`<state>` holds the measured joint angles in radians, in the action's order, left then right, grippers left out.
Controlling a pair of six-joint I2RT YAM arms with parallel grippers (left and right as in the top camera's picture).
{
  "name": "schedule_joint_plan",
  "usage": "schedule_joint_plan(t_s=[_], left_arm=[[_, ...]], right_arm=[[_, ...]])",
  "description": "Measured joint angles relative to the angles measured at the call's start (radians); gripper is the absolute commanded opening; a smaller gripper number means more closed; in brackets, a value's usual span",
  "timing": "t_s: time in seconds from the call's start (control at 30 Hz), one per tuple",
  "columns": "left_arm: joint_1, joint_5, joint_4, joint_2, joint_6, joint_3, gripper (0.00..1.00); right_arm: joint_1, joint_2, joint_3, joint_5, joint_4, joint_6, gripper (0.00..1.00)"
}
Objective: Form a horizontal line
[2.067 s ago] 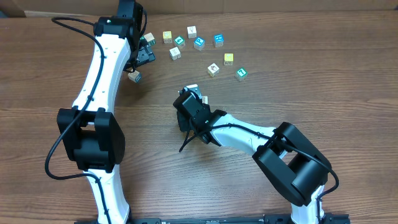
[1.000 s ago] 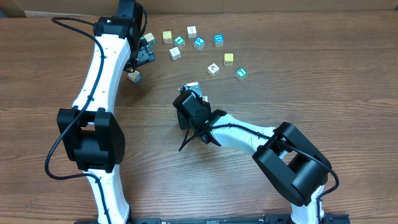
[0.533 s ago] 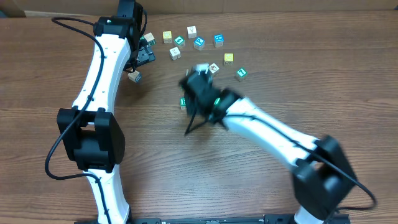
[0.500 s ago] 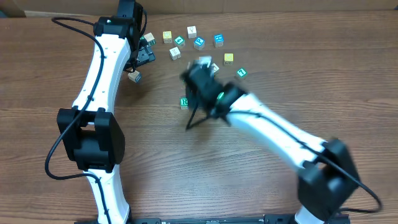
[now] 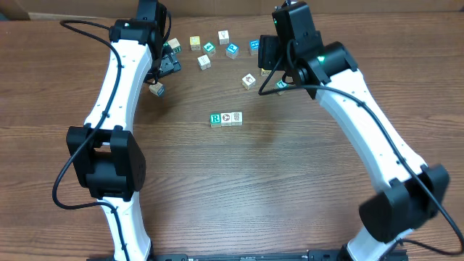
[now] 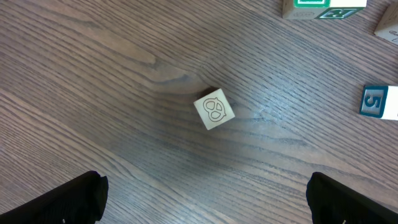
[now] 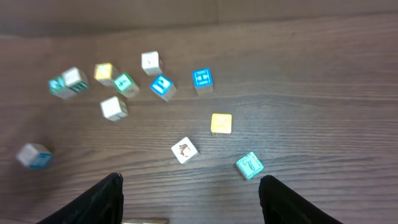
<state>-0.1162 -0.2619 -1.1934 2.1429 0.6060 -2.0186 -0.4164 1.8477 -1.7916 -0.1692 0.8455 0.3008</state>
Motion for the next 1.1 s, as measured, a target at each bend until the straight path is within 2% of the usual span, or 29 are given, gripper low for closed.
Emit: schedule_joint_plan(t_s=[0.4, 0.7, 0.8, 0.87, 0.93, 1.07, 1.1], left_arm=[[0.000, 0.000, 0.000, 0.000, 0.000, 0.000, 1.00], [0.000, 0.000, 0.000, 0.000, 0.000, 0.000, 1.00], [0.000, 0.000, 0.000, 0.000, 0.000, 0.000, 1.00], [0.000, 0.000, 0.000, 0.000, 0.000, 0.000, 1.00], [0.000, 0.000, 0.000, 0.000, 0.000, 0.000, 1.00], [0.000, 0.000, 0.000, 0.000, 0.000, 0.000, 1.00], [0.000, 0.000, 0.000, 0.000, 0.000, 0.000, 1.00]], right_arm=[[0.002, 0.313, 0.000, 0.066, -0.104, -0.199, 0.67], [0.002, 0.436, 0.001, 0.117, -0.207, -0.340, 0.67], [0.002, 0.448, 0.001, 0.122, -0.229, -0.359, 0.62], [0.002, 0.451, 0.001, 0.128, -0.246, -0.373, 0.45], [0.002, 0.451, 0.002, 0.129, -0.261, -0.378, 0.35], [0.002, 0.451, 0.002, 0.135, -0.277, -0.381, 0.35], [0.002, 0.451, 0.002, 0.136, -0.278, -0.380, 0.41]])
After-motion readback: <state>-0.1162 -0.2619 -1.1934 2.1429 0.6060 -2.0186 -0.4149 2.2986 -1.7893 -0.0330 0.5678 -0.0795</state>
